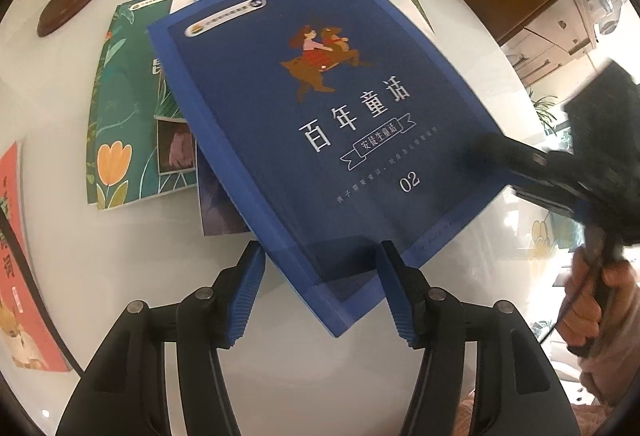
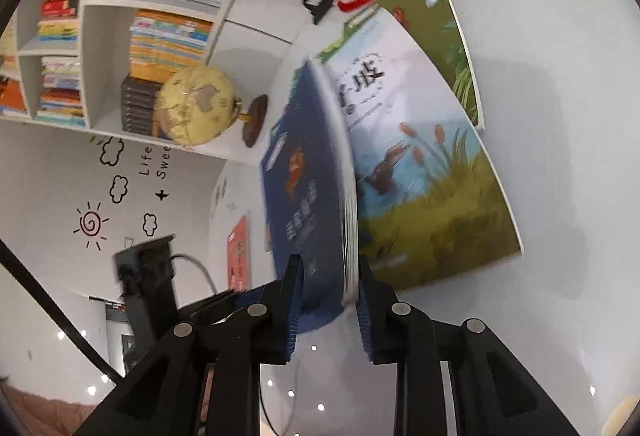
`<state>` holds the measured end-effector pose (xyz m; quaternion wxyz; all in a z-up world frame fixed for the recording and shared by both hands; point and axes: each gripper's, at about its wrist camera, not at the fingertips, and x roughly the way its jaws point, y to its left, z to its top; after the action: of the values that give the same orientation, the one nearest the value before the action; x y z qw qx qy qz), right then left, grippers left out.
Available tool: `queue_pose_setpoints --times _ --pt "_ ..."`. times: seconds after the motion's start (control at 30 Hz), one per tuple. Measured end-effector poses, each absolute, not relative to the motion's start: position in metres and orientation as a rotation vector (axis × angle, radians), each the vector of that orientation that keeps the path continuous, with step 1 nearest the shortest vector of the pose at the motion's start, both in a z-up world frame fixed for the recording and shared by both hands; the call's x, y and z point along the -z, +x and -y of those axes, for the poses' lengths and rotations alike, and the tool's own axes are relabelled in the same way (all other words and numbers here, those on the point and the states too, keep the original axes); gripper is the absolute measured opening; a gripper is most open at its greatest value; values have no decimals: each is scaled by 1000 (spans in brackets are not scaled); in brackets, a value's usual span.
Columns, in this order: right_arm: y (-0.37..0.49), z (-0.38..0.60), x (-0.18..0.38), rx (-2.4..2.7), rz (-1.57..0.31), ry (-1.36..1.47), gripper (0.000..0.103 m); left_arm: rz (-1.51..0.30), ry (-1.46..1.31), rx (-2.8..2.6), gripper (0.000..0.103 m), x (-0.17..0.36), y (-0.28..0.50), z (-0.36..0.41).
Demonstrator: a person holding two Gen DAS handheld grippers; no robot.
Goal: Organize books
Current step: 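Carry the dark blue book with both tools toward the red book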
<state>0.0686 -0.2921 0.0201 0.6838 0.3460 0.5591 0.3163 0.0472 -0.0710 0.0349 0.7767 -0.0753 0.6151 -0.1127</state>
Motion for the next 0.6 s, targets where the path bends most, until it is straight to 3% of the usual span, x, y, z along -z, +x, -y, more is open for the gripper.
queue_pose_setpoints --times 0.13,0.23,0.33,0.6 --pt "88 282 5 -723 -1307 833 25 -1328 -154 242 58 -35 46 71" --pt "85 271 -3 -708 -1273 753 11 -1332 -171 242 58 -36 44 69" --pt "76 275 -11 -708 -1230 794 6 -1343 -168 272 58 -35 41 69" --pt "39 288 -21 -713 -1271 734 5 -1364 -248 325 57 -29 20 61"
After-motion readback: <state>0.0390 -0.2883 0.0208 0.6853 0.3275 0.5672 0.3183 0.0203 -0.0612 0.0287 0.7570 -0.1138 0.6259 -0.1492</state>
